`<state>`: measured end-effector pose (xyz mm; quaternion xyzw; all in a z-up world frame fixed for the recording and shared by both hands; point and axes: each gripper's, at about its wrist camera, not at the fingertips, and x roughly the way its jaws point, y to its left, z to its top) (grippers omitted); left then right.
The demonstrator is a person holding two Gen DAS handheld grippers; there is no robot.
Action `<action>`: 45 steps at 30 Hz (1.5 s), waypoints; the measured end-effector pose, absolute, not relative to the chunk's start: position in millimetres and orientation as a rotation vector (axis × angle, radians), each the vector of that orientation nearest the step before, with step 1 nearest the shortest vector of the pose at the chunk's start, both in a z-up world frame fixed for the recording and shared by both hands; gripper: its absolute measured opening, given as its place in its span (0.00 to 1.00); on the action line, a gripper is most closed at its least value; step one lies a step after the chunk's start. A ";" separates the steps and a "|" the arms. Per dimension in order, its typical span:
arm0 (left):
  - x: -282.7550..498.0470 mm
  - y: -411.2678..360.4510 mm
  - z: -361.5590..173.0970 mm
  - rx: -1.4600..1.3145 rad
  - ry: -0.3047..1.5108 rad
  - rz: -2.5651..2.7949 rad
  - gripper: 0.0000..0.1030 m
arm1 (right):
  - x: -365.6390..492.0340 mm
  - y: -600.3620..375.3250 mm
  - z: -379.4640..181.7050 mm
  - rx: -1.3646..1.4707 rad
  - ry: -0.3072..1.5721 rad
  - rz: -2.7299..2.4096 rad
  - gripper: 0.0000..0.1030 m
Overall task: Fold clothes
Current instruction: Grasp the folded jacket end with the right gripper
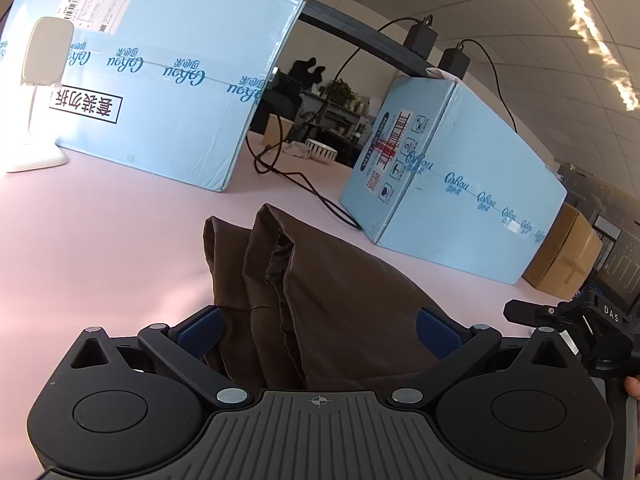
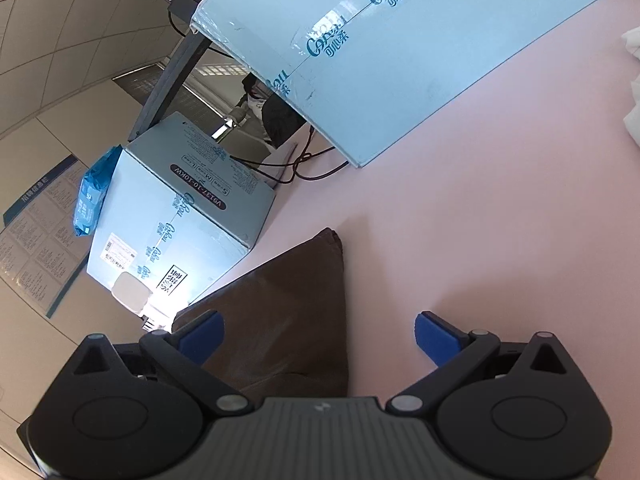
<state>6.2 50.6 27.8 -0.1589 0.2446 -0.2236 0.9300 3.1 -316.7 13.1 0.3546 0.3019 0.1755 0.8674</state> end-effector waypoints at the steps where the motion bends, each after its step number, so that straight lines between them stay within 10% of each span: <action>1: 6.4 50.5 27.9 -0.326 0.502 -0.458 1.00 | 4.4 -314.4 13.0 0.747 0.644 0.400 1.00; 24: 10.9 50.1 26.2 -0.323 0.528 -0.440 1.00 | -1.6 -288.7 17.4 0.720 0.694 0.564 0.97; 32: 11.4 49.8 25.6 -0.320 0.530 -0.421 1.00 | -0.8 -294.0 11.3 0.730 0.714 0.507 0.56; 45: 13.5 50.2 24.7 -0.323 0.532 -0.420 1.00 | 0.3 -298.5 3.2 0.780 0.713 0.473 0.38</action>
